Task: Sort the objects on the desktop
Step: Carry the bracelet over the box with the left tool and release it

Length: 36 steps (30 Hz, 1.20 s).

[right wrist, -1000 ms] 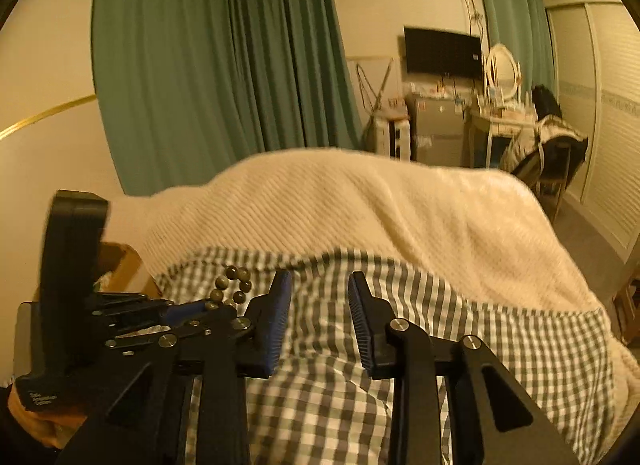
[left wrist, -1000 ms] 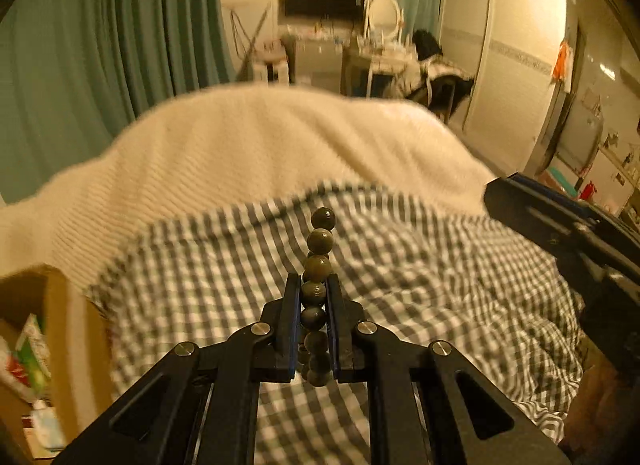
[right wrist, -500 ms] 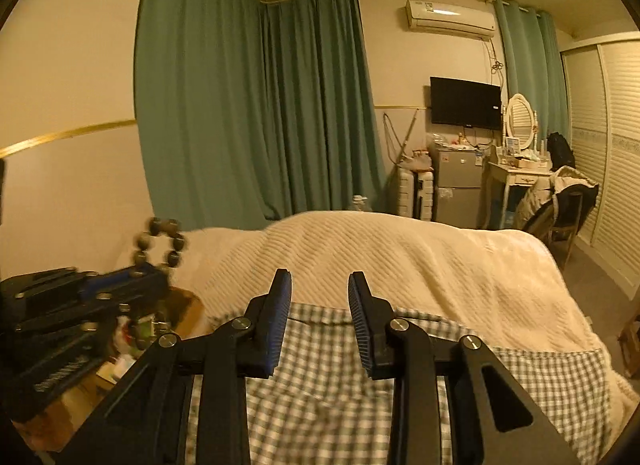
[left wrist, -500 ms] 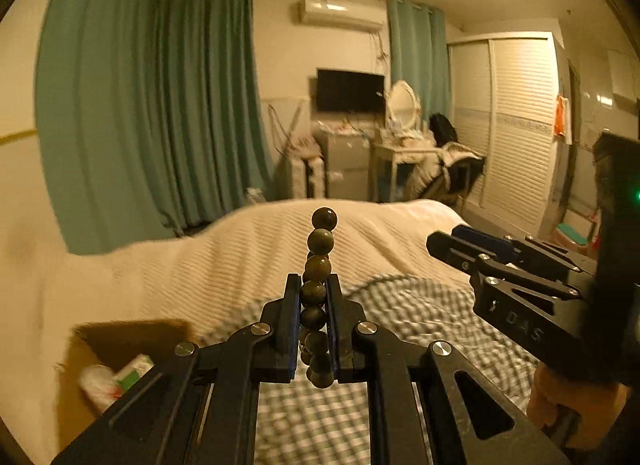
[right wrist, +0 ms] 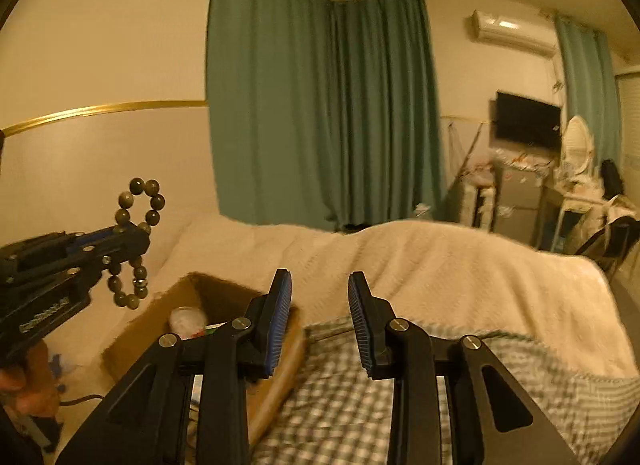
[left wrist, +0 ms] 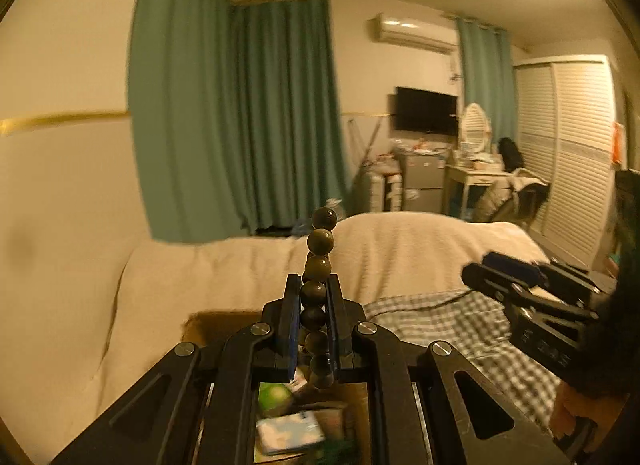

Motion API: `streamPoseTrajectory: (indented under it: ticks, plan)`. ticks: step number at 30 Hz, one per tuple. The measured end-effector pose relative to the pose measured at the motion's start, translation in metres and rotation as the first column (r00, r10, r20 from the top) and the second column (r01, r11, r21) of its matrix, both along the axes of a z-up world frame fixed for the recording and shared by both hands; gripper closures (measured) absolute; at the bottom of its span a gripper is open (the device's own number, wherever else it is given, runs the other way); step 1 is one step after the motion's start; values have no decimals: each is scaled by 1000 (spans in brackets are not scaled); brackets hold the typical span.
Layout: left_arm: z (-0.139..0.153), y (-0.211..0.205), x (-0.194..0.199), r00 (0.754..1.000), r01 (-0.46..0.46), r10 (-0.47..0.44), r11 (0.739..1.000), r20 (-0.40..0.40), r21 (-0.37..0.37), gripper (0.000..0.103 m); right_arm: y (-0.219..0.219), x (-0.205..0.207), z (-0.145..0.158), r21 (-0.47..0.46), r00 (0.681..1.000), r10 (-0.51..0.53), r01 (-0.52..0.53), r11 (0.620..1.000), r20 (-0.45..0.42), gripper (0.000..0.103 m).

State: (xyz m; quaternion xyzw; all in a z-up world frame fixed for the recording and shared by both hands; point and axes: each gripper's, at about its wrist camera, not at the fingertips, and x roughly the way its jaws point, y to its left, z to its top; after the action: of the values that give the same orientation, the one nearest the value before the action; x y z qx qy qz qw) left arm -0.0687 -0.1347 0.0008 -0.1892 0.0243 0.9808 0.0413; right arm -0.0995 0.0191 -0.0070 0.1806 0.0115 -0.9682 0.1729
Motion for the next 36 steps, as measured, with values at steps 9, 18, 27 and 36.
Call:
streamPoseTrajectory:
  ticks: [9, 18, 27, 36]
  plan:
    - [-58, -54, -32, 976, -161, 155, 987, 151, 27, 92, -69, -12, -39, 68, 988, 129, -135, 988, 91, 74]
    - [-109, -72, -53, 936, -225, 209, 974, 283, 24, 90, -100, -21, -71, 87, 966, 186, -204, 975, 180, 74]
    - [-103, -74, -38, 941, -226, 212, 974, 263, 23, 59, -93, -14, -60, 62, 972, 176, -187, 980, 155, 74]
    - [-56, -49, -3, 972, -205, 199, 978, 126, 37, 7, -59, 9, -18, 9, 994, 103, -103, 995, 46, 56]
